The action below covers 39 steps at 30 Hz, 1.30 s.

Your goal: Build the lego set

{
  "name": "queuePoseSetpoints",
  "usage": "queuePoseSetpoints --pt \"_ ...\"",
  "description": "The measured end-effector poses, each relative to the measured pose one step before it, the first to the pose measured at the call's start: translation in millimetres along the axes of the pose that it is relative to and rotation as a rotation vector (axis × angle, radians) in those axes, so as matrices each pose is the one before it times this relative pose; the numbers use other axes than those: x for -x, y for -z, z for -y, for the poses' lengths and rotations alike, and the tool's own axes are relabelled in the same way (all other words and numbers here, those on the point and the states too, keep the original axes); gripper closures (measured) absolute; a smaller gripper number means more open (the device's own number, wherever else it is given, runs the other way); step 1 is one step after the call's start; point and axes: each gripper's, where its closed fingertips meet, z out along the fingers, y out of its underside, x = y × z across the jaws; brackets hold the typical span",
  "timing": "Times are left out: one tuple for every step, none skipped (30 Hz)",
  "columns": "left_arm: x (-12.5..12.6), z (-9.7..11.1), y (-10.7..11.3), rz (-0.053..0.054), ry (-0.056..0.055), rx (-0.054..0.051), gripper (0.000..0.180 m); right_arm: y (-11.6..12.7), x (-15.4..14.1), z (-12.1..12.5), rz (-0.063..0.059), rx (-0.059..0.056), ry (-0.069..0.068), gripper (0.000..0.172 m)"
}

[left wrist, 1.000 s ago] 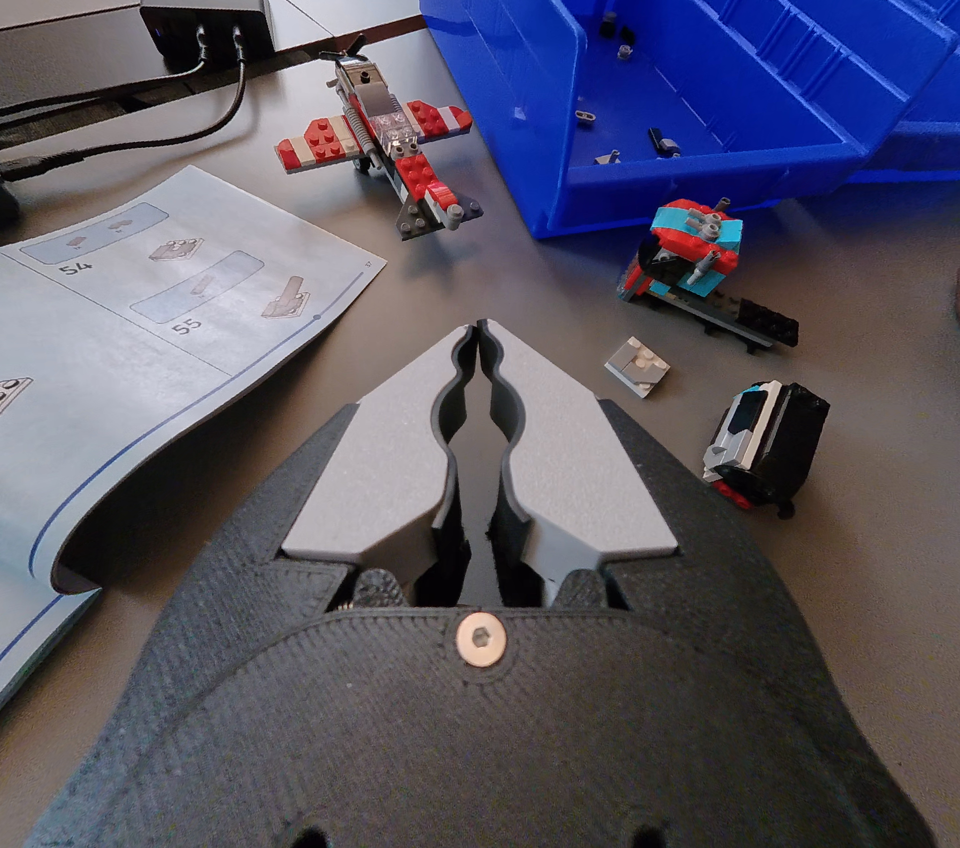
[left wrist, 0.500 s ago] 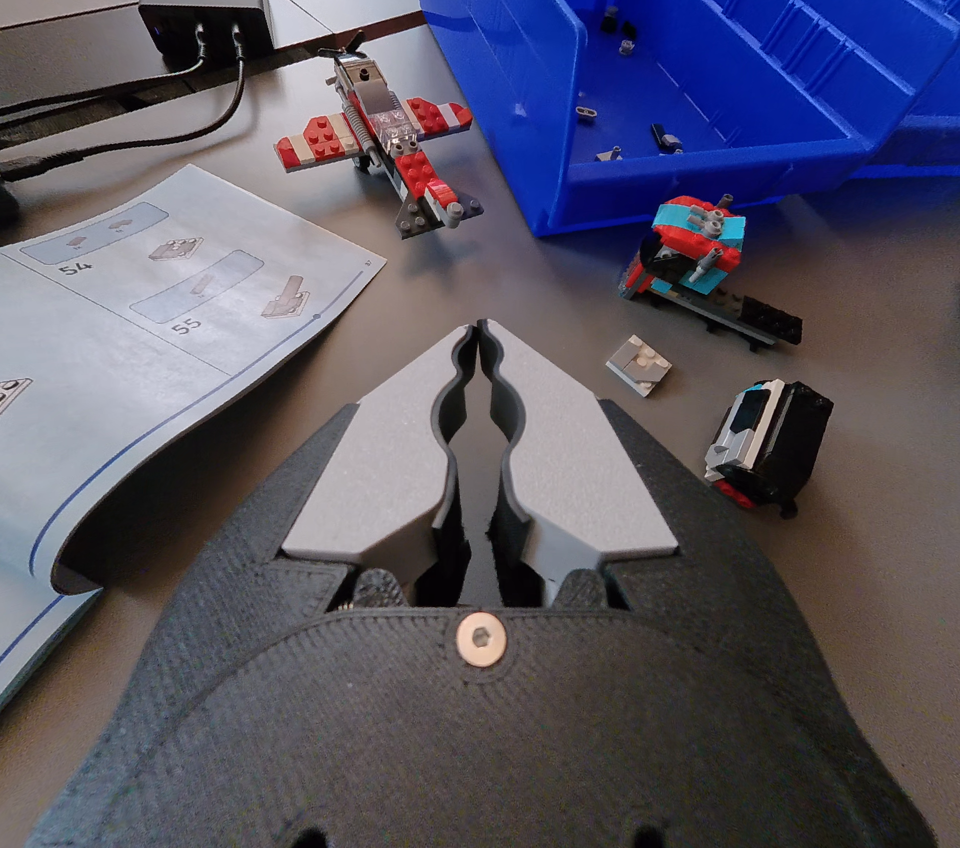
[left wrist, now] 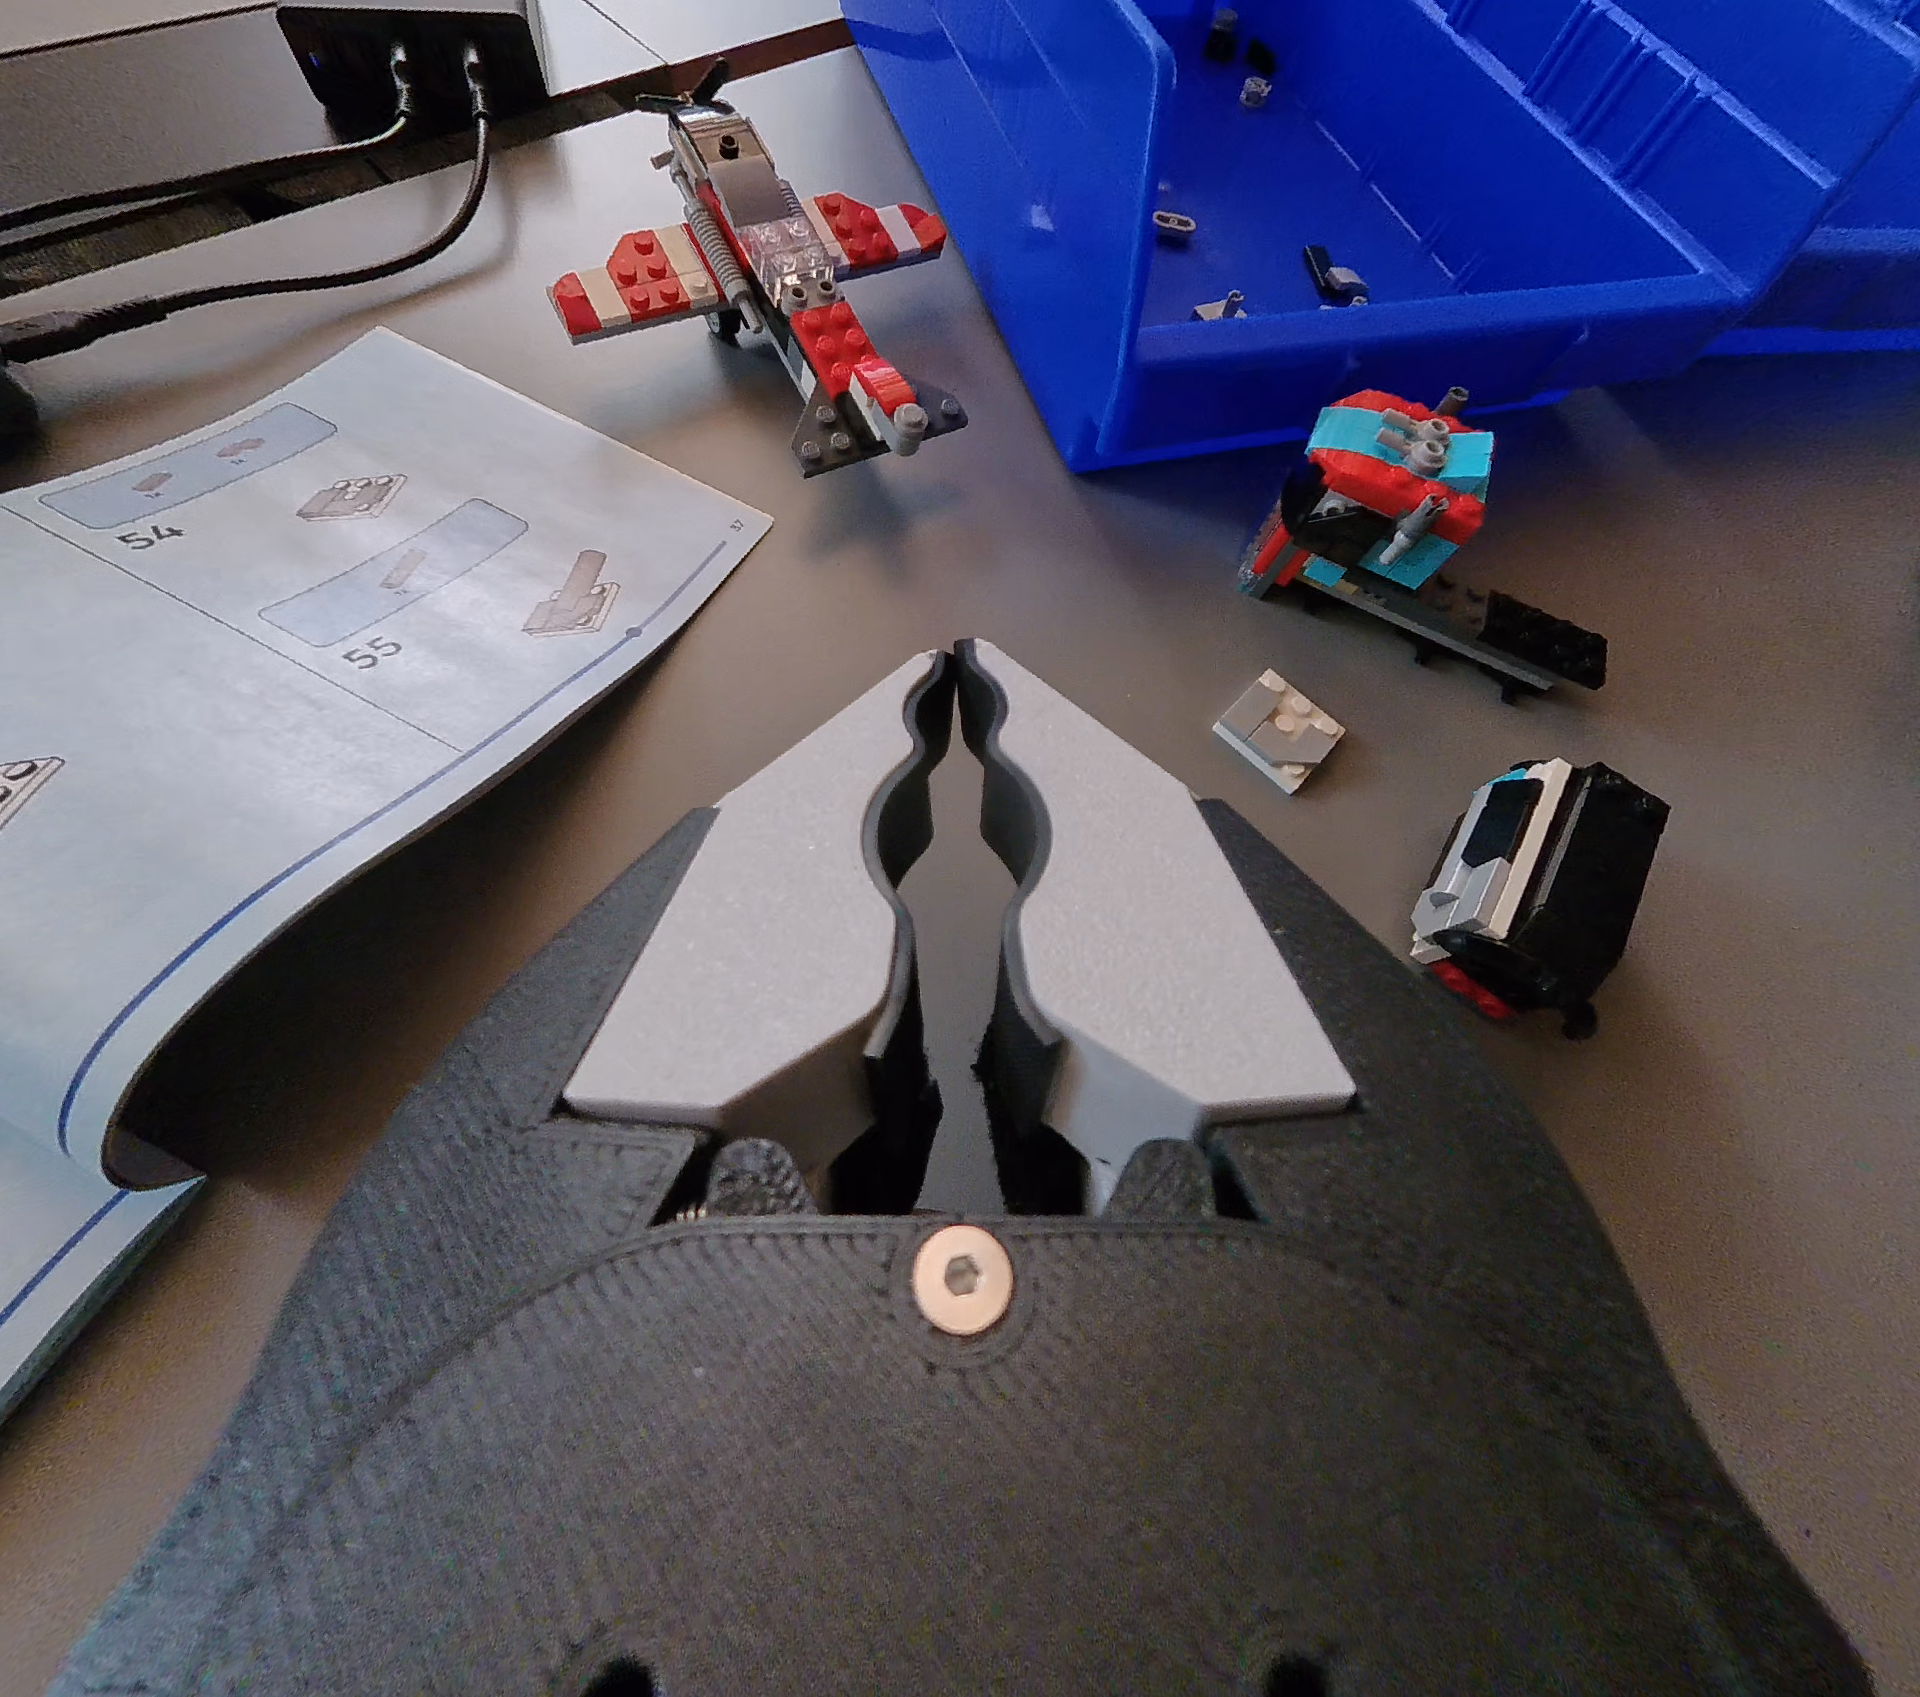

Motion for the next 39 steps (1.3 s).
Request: queuePoseSetpoints --pt "0.00 0.00 -0.07 0.0001 -0.0002 0.0003 0.179 0.01 -0.02 -0.09 0.0002 0.0000 -0.0001 0.170" --pt "0.02 -0.06 0.03 0.0001 -0.0002 0.0004 0.179 0.01 0.01 -0.02 0.0001 0.0001 -0.0001 0.170" --pt "-0.08 0.00 -0.06 0.0001 -0.0004 0.0002 0.179 -0.04 0.02 -0.15 0.0000 0.0002 0.0000 0.170" --pt "0.04 0.00 0.00 0.0001 -0.0003 0.0000 0.179 0.00 0.00 0.00 0.0001 0.0000 0.0001 0.170" --pt "-0.07 -0.04 0.09 -0.0001 -0.0002 -0.0002 0.179 0.06 0.10 0.02 0.0004 -0.0003 0.0003 0.170" --pt "-0.02 0.11 0.03 -0.0001 -0.0001 -0.0002 0.179 0.13 0.29 0.01 0.0015 -0.0004 0.0005 0.170" --pt "-0.02 0.01 -0.01 -0.0002 -0.0002 -0.0001 0.179 0.18 0.55 0.04 0.0032 -0.0008 0.0009 0.169" --pt "0.01 -0.13 -0.02 0.0001 0.0002 0.0003 0.179 0.47 1.18 0.37 0.0065 -0.0031 0.0022 0.169" --pt "0.03 -0.02 -0.05 -0.0002 0.0003 0.0006 0.179 0.94 2.62 0.67 0.0138 -0.0043 0.0064 0.169" --pt "-0.03 -0.13 -0.16 -0.0006 0.0001 0.0011 0.179 1.15 4.13 0.14 0.0182 0.0007 0.0145 0.168" --pt "-0.03 -0.19 -0.12 -0.0007 0.0000 0.0016 0.179 1.90 4.62 -0.12 0.0152 0.0079 0.0211 0.167" --pt "0.02 -0.17 -0.14 -0.0009 0.0004 0.0015 0.179 3.76 6.28 1.99 0.0192 0.0055 0.0191 0.165" --pt "-0.05 0.09 0.04 -0.0007 0.0005 0.0001 0.179 6.32 9.34 5.58 0.0331 -0.0010 0.0119 0.162" --pt "0.17 0.26 0.22 -0.0009 0.0008 -0.0020 0.179 9.62 11.68 8.69 0.0394 -0.0016 0.0073 0.158" --pt "0.40 0.61 0.42 0.0001 0.0028 -0.0040 0.180 13.93 11.09 11.34 0.0251 -0.0031 0.0110 0.153" --pt "0.38 0.69 0.71 -0.0002 0.0040 -0.0061 0.179 18.83 9.12 13.20 0.0030 -0.0036 0.0214 0.151" --pt "0.00 0.91 0.76 -0.0027 0.0030 -0.0074 0.179 23.73 5.49 15.35 -0.0251 -0.0041 0.0347 0.150" --pt "-0.25 0.76 0.62 -0.0046 0.0025 -0.0063 0.179 28.10 1.18 17.06 -0.0499 0.0052 0.0450 0.150" --pt "-0.45 0.26 0.41 -0.0081 0.0049 -0.0028 0.179 31.58 -4.43 18.42 -0.0741 0.0233 0.0547 0.149" --pt "-0.14 0.27 0.14 -0.0077 0.0076 -0.0017 0.179 33.70 -11.82 17.12 -0.0992 0.0457 0.0725 0.150" --pt "0.04 0.06 -0.04 -0.0082 0.0095 -0.0001 0.179 32.82 -18.72 11.08 -0.1050 0.0837 0.0841 0.150" --pt "0.30 -0.50 -0.41 -0.0084 0.0118 0.0039 0.179 29.30 -27.06 1.96 -0.1123 0.1114 0.0940 0.150" --pt "0.42 -0.73 -0.63 -0.0064 0.0121 0.0062 0.179 21.74 -33.40 -7.83 -0.1050 0.1189 0.0846 0.150" --pt "0.45 -0.61 -0.60 -0.0048 0.0090 0.0053 0.179 9.62 -28.44 -18.71 -0.0373 0.1304 0.0442 0.150" --pt "-0.03 -0.30 -0.38 -0.0041 0.0040 0.0037 0.179 -1.51 -19.72 -24.55 0.0268 0.1320 -0.0006 0.149" --pt "-0.28 -0.17 -0.26 -0.0027 -0.0008 0.0020 0.179 -9.53 -14.75 -23.18 0.0469 0.1141 -0.0181 0.148" --pt "-0.48 -0.05 0.06 -0.0005 -0.0040 -0.0004 0.179 -15.08 -12.40 -20.79 0.0404 0.1082 -0.0063 0.147" --pt "-0.46 0.82 0.71 0.0037 -0.0084 -0.0066 0.179 -18.32 -9.31 -18.57 0.0349 0.1099 0.0206 0.146" --pt "-0.78 1.08 1.14 0.0044 -0.0112 -0.0101 0.179 -19.26 -6.27 -15.33 0.0302 0.1047 0.0364 0.145" --pt "-1.11 0.21 1.47 0.0030 -0.0091 -0.0063 0.179 -18.08 -3.09 -10.51 0.0307 0.0864 0.0327 0.144" --pt "-1.61 -1.17 1.60 -0.0026 -0.0016 0.0006 0.179 -15.55 -1.03 -6.49 0.0291 0.0668 0.0260 0.144" --pt "-1.10 -1.04 2.04 -0.0011 0.0027 -0.0015 0.179 -12.06 0.11 -5.33 0.0260 0.0559 0.0239 0.144" --pt "-0.88 -0.23 2.46 -0.0017 0.0035 -0.0073 0.179 -8.41 -0.78 -4.89 0.0145 0.0435 0.0194 0.145" --pt "-0.75 0.12 2.83 -0.0039 0.0059 -0.0107 0.179 -5.43 -1.87 -4.87 0.0080 0.0310 0.0075 0.145" --pt "-0.36 0.64 2.88 -0.0051 0.0093 -0.0126 0.179 -3.58 -1.92 -4.79 0.0103 0.0190 -0.0061 0.146" --pt "-0.07 1.10 2.82 -0.0067 0.0122 -0.0152 0.180 -2.57 -2.91 -3.95 0.0053 0.0062 -0.0138 0.147" --pt "0.08 1.82 2.43 -0.0088 0.0135 -0.0180 0.180 -2.54 -3.11 -3.55 0.0029 0.0010 -0.0141 0.147" --pt "0.44 2.26 1.89 -0.0091 0.0140 -0.0178 0.180 -3.18 -2.78 -3.19 0.0018 0.0011 -0.0120 0.147" --pt "0.64 1.12 1.01 -0.0097 0.0173 -0.0091 0.180 -3.81 -1.53 -2.20 0.0040 -0.0004 -0.0096 0.147"
